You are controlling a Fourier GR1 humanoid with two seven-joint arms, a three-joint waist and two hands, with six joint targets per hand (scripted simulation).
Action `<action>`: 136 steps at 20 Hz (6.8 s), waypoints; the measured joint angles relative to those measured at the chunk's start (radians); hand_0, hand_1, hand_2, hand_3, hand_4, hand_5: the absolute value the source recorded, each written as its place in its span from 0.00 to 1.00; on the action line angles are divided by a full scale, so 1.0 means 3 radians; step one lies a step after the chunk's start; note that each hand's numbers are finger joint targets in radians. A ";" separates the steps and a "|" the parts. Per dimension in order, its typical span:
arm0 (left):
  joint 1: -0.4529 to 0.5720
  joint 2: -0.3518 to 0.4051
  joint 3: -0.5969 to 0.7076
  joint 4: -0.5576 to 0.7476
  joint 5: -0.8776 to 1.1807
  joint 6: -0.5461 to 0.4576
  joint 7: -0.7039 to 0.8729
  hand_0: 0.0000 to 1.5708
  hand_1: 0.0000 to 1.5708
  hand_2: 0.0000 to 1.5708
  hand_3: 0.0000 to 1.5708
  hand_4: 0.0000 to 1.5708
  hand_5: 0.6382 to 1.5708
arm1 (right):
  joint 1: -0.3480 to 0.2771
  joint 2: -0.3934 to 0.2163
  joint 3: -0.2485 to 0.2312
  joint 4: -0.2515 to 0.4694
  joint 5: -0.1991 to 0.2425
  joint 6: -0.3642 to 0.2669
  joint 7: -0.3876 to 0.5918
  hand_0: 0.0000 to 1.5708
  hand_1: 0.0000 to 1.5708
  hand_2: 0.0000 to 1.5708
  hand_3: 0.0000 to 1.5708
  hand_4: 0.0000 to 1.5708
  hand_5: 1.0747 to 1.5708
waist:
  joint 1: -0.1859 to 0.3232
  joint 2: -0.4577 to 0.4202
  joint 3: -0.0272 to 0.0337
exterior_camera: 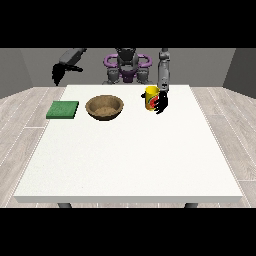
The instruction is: Pick the cup and pour the ball into the bowl, then pick the bowl and place it on the pad
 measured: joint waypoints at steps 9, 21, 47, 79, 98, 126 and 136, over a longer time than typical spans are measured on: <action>0.0057 0.0009 -0.0133 -0.0011 -0.0338 0.0590 0.0144 0.85 0.85 1.00 1.00 0.98 0.71 | -0.0038 -0.0185 -0.0127 0.0066 -0.0145 0.0111 0.0233 0.00 0.00 0.00 0.00 0.00 1.00 | -0.0042 -0.0221 -0.0007; -0.0595 0.0882 -0.0684 -0.0029 -0.1336 0.0759 0.1789 0.94 0.94 1.00 1.00 1.00 0.69 | 0.0022 -0.0198 -0.0179 0.0573 -0.0086 0.0104 0.0278 0.00 0.00 0.00 0.00 0.00 1.00 | 0.0187 -0.0791 -0.0030; -0.1720 0.0179 -0.2539 0.0164 -0.4164 0.0488 0.4249 0.96 0.96 1.00 1.00 1.00 0.43 | -0.0162 -0.0425 -0.0297 0.1258 -0.0142 0.0464 0.0083 0.00 0.00 0.00 0.00 0.00 1.00 | 0.0057 -0.1042 -0.0033; -0.0932 -0.0220 -0.1301 -0.0941 -0.2387 0.0952 0.3957 0.00 0.00 0.00 0.00 0.00 0.98 | -0.0300 -0.0144 -0.0316 0.1269 -0.0157 0.0062 0.0178 0.00 0.00 0.00 0.00 0.19 1.00 | 0.0575 -0.0624 -0.0114; 0.0000 0.0034 -0.0956 -0.1935 -0.0265 -0.0180 0.2410 0.00 0.00 0.00 0.00 0.00 0.99 | -0.0912 0.0368 -0.0301 0.1888 0.0035 -0.0917 -0.0234 0.00 0.00 0.00 0.00 0.14 0.99 | 0.1029 -0.0227 -0.0041; 0.0085 0.0155 -0.0848 -0.2233 -0.0118 -0.0579 0.2484 0.00 0.00 0.00 0.00 0.61 0.84 | -0.1168 -0.0002 0.0074 0.2819 0.0830 -0.2417 0.0066 1.00 1.00 1.00 0.60 0.55 0.99 | 0.1338 -0.0300 -0.0123; 0.0483 0.0320 -0.0441 -0.1609 0.0052 -0.0617 0.2325 0.00 0.00 0.00 0.00 0.64 0.83 | -0.1528 -0.0072 0.0524 0.2609 0.1124 -0.2182 0.1610 1.00 1.00 1.00 0.49 0.51 1.00 | 0.0713 -0.1075 -0.0052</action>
